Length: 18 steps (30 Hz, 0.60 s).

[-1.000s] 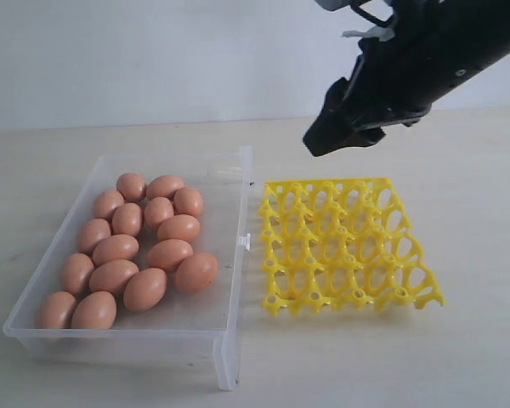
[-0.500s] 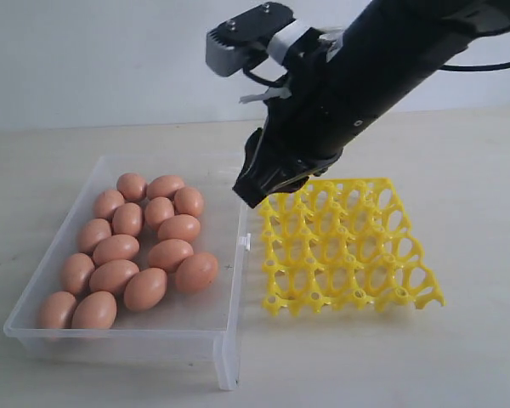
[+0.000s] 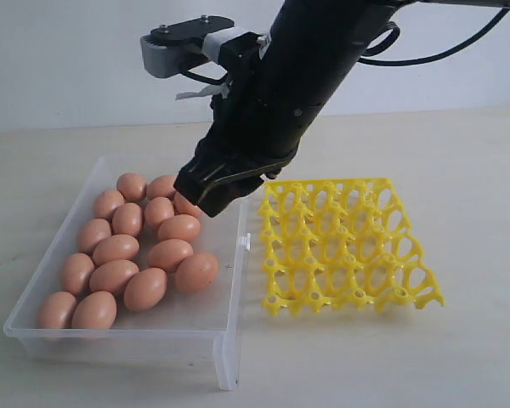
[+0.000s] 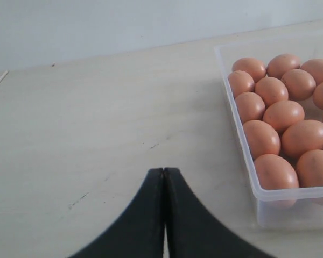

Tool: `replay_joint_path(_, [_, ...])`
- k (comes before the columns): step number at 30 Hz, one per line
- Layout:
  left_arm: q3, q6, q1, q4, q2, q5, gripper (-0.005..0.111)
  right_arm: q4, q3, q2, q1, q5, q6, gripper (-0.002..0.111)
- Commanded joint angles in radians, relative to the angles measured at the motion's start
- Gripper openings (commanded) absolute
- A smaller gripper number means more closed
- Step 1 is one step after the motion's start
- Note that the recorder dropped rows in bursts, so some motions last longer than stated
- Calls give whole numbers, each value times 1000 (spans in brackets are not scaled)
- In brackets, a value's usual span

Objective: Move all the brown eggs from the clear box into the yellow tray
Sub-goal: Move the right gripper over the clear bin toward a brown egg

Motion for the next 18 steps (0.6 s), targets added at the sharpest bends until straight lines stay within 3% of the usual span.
replay_joint_path(1, [-4, -3, -5, -5, -6, -6, 0, -17, -8, 15, 4, -110, -11, 32])
replay_joint_path(5, [-4, -3, -5, -5, -6, -6, 0, -26, -8, 29, 4, -151, -8, 32])
replay_joint_path(13, [-4, -3, -5, -5, -6, -6, 0, 96, -8, 105, 4, -122, -272, 32])
replay_joint_path(18, [-4, -3, -5, -5, -6, -6, 0, -90, -60, 197, 4, -73, -131, 32])
